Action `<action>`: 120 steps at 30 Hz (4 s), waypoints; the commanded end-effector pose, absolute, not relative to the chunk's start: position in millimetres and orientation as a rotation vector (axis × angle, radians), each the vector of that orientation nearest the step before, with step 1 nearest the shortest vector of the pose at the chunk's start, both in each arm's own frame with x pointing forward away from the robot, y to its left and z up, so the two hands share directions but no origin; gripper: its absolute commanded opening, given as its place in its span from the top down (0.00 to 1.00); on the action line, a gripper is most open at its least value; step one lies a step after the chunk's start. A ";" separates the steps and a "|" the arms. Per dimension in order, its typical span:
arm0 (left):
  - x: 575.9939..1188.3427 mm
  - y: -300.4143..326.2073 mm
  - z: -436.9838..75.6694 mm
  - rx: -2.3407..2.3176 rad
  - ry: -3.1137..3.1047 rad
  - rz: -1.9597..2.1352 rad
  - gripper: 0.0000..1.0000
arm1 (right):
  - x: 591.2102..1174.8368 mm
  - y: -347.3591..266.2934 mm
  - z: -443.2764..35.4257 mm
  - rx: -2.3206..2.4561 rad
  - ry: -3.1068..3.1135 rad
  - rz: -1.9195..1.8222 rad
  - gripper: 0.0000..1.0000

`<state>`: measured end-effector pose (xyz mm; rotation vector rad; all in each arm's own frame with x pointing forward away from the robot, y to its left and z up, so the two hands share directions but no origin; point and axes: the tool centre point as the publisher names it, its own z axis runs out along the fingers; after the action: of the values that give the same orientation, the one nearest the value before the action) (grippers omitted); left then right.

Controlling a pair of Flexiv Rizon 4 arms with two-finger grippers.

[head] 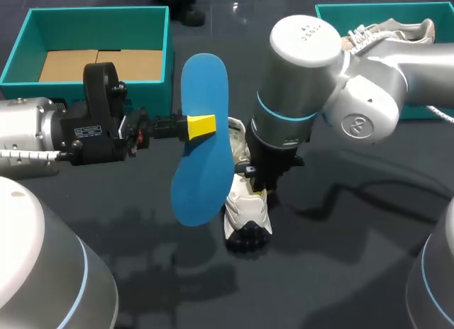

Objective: Take the shoe out of the shoebox, open the shoe tongue, remove and reinsert the insole, then place the shoe into the shoebox

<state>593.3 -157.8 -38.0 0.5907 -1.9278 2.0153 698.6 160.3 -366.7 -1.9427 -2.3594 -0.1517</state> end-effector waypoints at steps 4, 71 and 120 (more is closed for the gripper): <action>593.4 -161.0 -37.0 0.593 -1.927 2.018 1.00 | 703.2 152.1 -386.1 -1.936 -2.317 -0.213 1.00; 593.4 -161.0 -37.0 0.593 -1.927 2.018 1.00 | 700.0 121.7 -280.2 -1.640 -1.863 -0.614 0.00; 682.8 -167.7 -99.3 -1.350 -2.788 2.446 1.00 | 718.5 114.9 -241.6 -1.469 -1.420 -0.690 0.00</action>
<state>684.6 -163.5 -94.7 -1.3301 -2.7841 2.4060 722.4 114.0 -240.6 -1.4626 -1.4263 -0.6774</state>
